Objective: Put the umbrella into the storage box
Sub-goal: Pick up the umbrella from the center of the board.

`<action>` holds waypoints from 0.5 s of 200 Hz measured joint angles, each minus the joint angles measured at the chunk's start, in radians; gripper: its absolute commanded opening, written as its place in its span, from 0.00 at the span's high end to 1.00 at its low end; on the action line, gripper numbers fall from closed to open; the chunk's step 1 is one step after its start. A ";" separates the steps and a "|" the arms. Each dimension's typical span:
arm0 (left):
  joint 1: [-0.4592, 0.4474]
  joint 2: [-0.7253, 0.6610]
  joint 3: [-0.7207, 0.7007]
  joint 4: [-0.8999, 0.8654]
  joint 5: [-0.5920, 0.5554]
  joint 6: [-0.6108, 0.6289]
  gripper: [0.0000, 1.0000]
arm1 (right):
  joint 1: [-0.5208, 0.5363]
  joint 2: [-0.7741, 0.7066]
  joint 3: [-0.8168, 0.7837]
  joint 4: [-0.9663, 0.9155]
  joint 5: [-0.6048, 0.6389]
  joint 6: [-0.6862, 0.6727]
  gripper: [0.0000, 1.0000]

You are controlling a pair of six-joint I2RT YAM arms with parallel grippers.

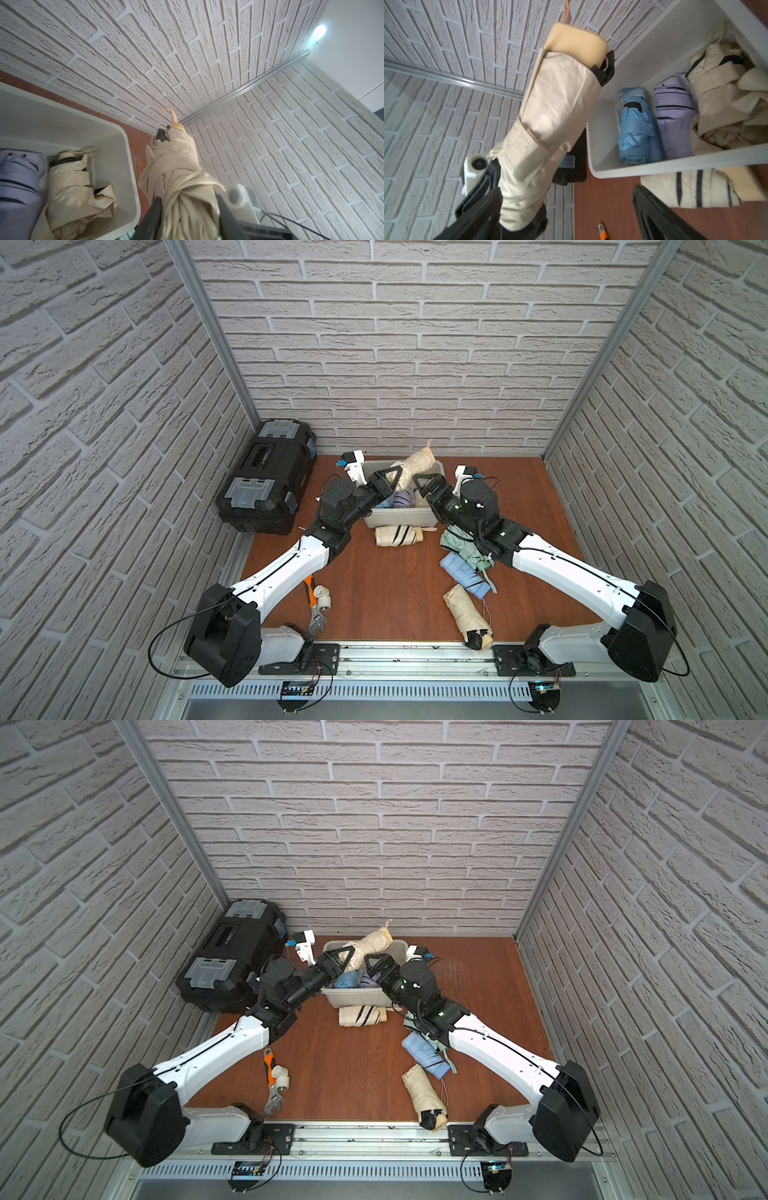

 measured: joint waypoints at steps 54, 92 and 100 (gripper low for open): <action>-0.030 0.060 0.000 0.104 -0.047 -0.063 1.00 | -0.043 0.146 -0.006 0.303 -0.035 0.116 0.08; -0.045 0.087 0.000 0.130 -0.088 -0.089 1.00 | -0.062 0.212 0.013 0.409 -0.058 0.160 0.20; -0.048 0.087 0.000 0.135 -0.094 -0.091 1.00 | -0.066 0.229 0.026 0.425 -0.063 0.170 0.21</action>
